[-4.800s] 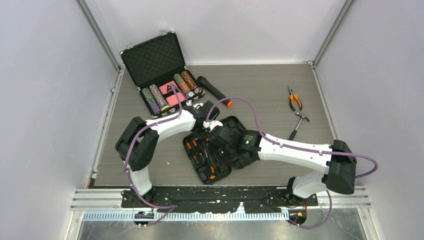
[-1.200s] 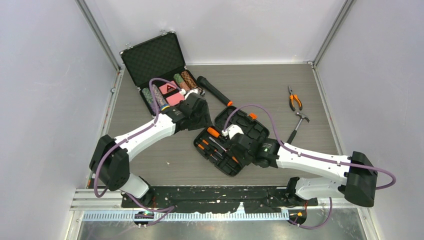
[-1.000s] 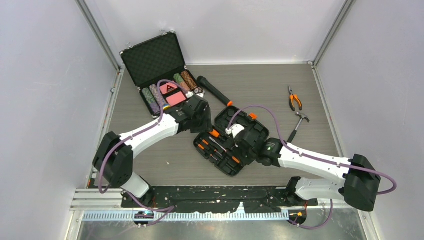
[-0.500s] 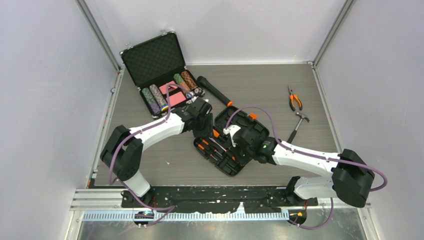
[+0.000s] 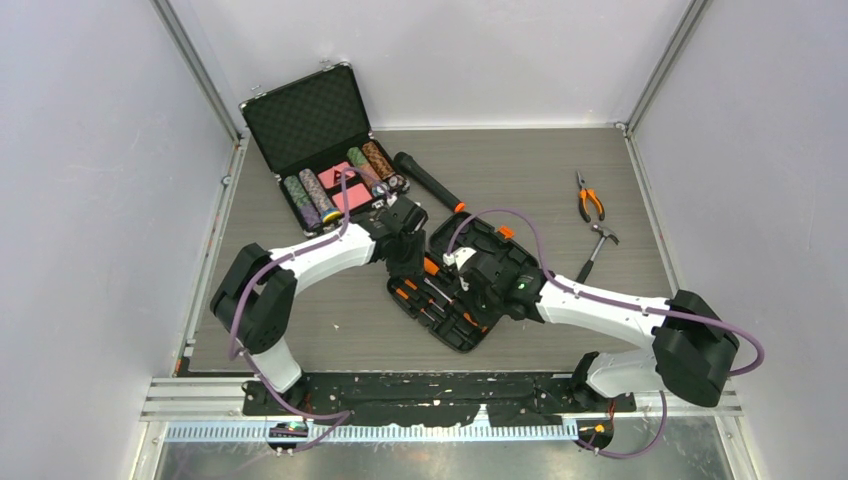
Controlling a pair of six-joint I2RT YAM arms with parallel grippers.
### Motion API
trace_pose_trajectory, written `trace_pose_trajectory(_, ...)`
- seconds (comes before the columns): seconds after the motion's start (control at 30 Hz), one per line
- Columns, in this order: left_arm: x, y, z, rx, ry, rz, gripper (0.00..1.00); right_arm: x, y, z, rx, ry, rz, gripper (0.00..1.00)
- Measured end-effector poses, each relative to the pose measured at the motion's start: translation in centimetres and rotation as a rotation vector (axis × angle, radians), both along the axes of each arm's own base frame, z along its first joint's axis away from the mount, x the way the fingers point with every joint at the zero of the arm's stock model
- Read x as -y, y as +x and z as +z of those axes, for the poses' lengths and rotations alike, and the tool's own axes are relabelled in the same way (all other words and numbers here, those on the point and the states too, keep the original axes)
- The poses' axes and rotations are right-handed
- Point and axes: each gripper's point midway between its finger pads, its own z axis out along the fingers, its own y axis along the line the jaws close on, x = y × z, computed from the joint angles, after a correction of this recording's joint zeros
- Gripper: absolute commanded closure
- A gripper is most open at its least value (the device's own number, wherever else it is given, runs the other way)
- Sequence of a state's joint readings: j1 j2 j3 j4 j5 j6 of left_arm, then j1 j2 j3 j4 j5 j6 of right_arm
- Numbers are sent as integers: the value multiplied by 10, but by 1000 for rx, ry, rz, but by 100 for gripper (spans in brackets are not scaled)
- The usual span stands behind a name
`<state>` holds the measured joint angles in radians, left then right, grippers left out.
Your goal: Pack the tool kit
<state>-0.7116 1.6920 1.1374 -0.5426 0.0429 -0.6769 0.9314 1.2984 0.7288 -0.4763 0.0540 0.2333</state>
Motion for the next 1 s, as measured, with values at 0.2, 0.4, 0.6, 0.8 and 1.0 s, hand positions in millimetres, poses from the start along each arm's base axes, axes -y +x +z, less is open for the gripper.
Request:
trace_pose_trajectory(0.2, 4, 8, 5, 17, 8, 0, 72, 0, 0, 0, -20, -15, -7, 87)
trace_pose_trajectory(0.4, 11, 14, 11, 29, 11, -12, 78, 0, 0, 0, -21, -17, -6, 86)
trace_pose_trajectory(0.6, 10, 16, -2, 12, 62, -31, 80, 0, 0, 0, -22, -16, -6, 87)
trace_pose_trajectory(0.8, 5, 18, -10, 8, 109, -51, 80, 0, 0, 0, -22, -16, -5, 87)
trace_pose_trajectory(1.0, 3, 19, -8, 16, 132, -91, 81, 0, 0, 0, -23, -16, -6, 87)
